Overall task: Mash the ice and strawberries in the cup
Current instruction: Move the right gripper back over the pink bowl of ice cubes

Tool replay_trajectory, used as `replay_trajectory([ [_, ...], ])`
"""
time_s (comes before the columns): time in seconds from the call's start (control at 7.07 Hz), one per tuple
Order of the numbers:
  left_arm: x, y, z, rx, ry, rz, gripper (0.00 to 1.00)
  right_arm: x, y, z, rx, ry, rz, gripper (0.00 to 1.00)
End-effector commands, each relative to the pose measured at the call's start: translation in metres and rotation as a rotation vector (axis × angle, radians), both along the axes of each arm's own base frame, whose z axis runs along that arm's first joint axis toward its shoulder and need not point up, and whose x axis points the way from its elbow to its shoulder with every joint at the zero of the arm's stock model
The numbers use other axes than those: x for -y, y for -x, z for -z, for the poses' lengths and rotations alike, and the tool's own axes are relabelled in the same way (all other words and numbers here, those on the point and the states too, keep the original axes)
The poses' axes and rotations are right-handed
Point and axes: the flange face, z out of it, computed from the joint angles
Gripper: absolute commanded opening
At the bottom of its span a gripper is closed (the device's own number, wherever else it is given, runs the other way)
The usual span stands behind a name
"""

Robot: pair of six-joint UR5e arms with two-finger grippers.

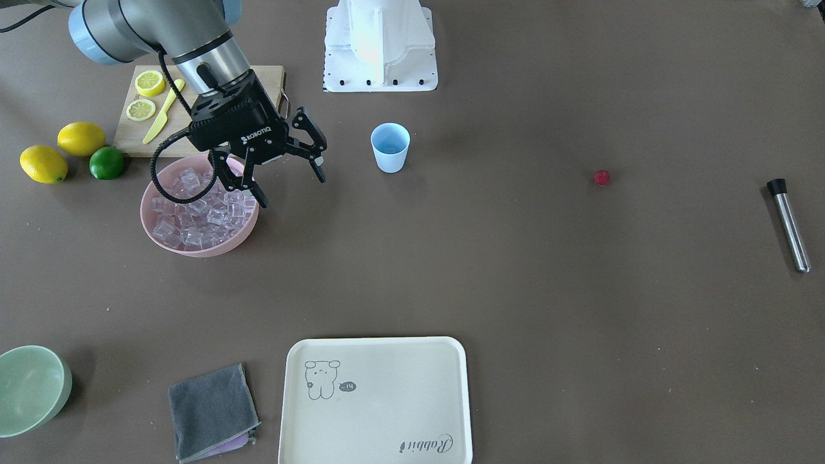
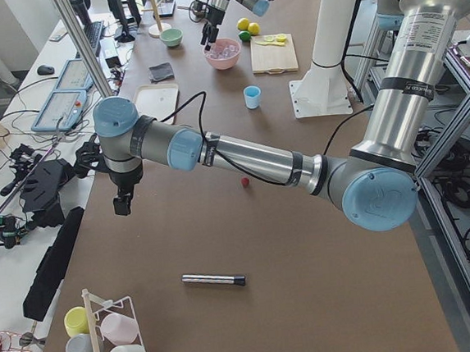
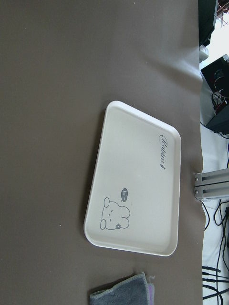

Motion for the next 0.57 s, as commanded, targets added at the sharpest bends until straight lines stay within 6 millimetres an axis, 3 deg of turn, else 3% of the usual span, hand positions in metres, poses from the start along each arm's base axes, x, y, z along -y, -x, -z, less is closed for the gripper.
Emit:
replay_trajectory([
  [0.0,0.001,-0.001,0.003,0.000,-0.004,-0.002,0.99,0.026,-0.023,-0.022,-0.037,0.035,-0.023,1.00],
  [0.14,0.002,-0.001,0.005,0.000,-0.009,-0.002,0.99,0.042,-0.038,-0.038,-0.074,0.098,0.042,1.00],
  [0.28,0.002,-0.001,0.006,0.000,-0.012,-0.002,0.99,0.055,-0.065,-0.049,-0.125,0.092,0.077,1.00],
  [0.42,0.002,-0.003,0.006,0.002,-0.013,-0.005,0.99,0.058,-0.076,-0.065,-0.192,0.082,0.143,1.00],
])
